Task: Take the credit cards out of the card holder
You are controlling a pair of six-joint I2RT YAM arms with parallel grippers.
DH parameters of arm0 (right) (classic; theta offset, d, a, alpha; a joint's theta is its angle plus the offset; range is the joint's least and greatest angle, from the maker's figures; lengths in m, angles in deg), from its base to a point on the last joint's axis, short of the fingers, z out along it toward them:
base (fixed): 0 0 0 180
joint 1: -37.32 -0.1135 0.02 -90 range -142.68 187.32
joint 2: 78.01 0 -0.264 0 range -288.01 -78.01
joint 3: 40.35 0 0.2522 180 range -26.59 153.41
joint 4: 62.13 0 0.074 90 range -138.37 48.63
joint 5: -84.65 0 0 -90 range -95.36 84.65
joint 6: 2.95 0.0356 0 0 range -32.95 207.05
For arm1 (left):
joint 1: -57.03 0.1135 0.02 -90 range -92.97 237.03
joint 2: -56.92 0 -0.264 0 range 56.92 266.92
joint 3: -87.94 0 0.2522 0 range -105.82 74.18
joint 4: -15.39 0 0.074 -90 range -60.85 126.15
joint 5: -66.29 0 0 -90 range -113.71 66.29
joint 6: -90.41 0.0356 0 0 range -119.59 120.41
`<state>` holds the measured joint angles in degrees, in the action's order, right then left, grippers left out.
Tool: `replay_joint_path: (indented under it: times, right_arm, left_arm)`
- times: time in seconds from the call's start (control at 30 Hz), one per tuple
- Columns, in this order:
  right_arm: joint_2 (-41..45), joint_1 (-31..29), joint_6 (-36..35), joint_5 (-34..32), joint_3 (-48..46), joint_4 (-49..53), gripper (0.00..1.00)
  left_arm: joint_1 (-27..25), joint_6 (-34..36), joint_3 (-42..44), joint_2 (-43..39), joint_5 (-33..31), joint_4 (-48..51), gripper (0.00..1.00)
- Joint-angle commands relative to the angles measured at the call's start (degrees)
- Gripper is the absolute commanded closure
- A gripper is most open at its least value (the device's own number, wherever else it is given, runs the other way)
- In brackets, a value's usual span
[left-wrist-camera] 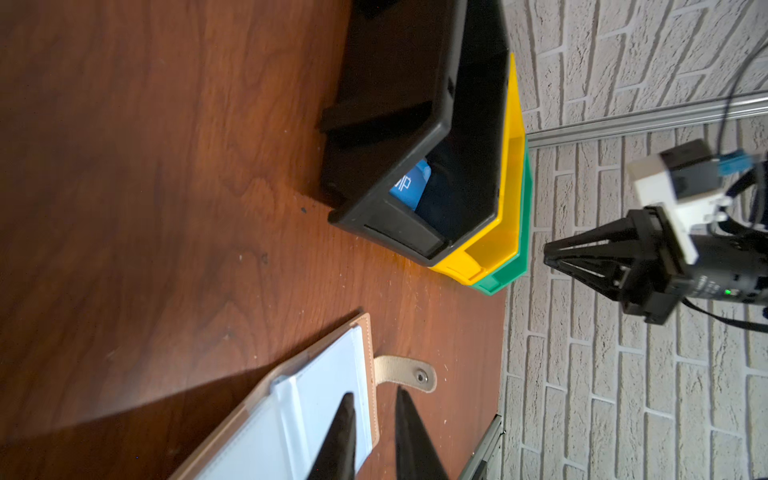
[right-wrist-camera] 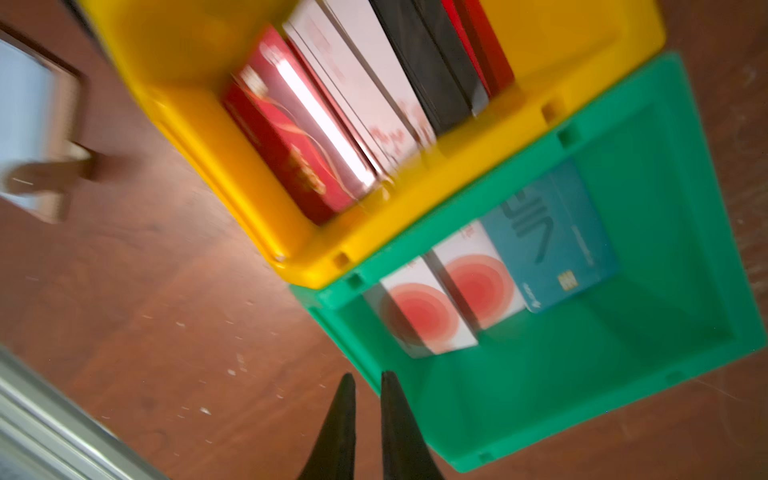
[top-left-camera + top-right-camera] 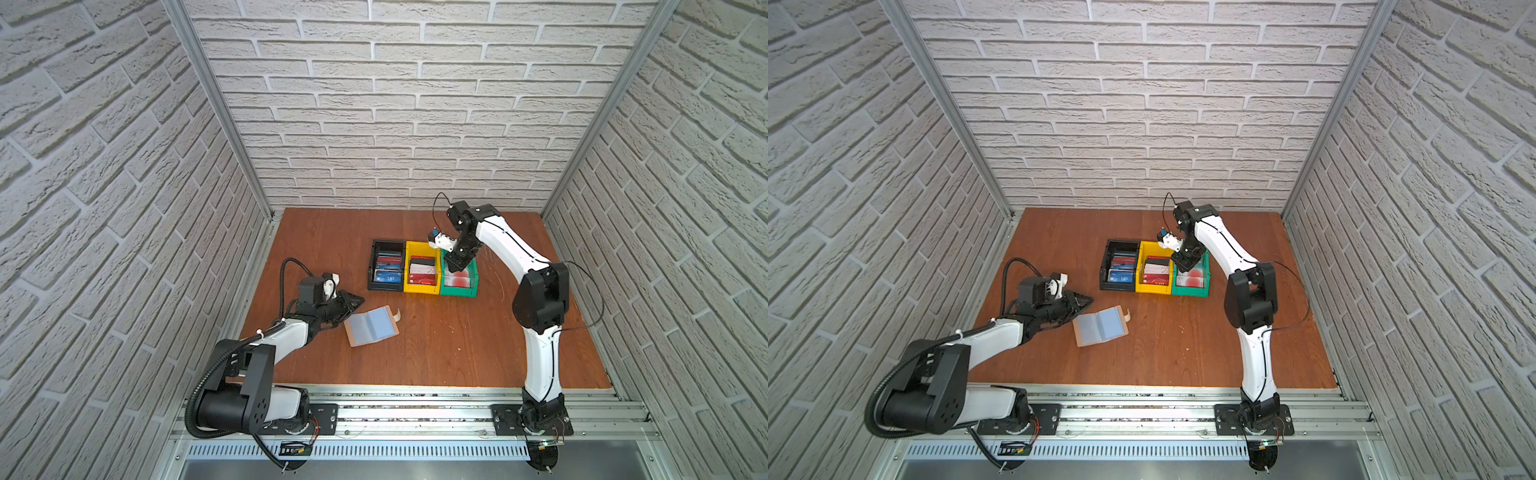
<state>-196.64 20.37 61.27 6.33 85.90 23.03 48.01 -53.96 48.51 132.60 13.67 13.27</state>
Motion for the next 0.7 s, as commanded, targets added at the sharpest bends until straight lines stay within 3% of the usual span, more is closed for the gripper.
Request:
replay_joint_path:
  times: [0.0,0.13,0.33,0.53,0.67]
  right_arm:
    - [9.06,-2.64,7.90,22.50,-8.75,-10.34,0.83]
    - [10.97,-9.08,14.48,32.06,-18.90,-20.09,0.82]
    - [2.05,-18.20,23.34,34.85,-22.19,-26.96,0.85]
    - [-7.60,-22.08,26.13,31.79,-17.11,-27.98,0.87]
    - [-8.69,-22.14,27.32,28.34,-16.48,-28.20,0.88]
  left_arm:
    - [0.36,1.79,-0.65,-1.62,-0.48,1.82,0.80]
    - [0.14,1.68,-0.37,-2.59,-0.58,3.44,0.80]
    - [-0.06,1.22,1.96,-6.07,-1.63,6.13,0.80]
    - [-0.42,-0.43,4.69,-8.71,-3.10,6.28,0.80]
    - [-0.45,-0.19,5.69,-10.33,-3.23,9.03,0.80]
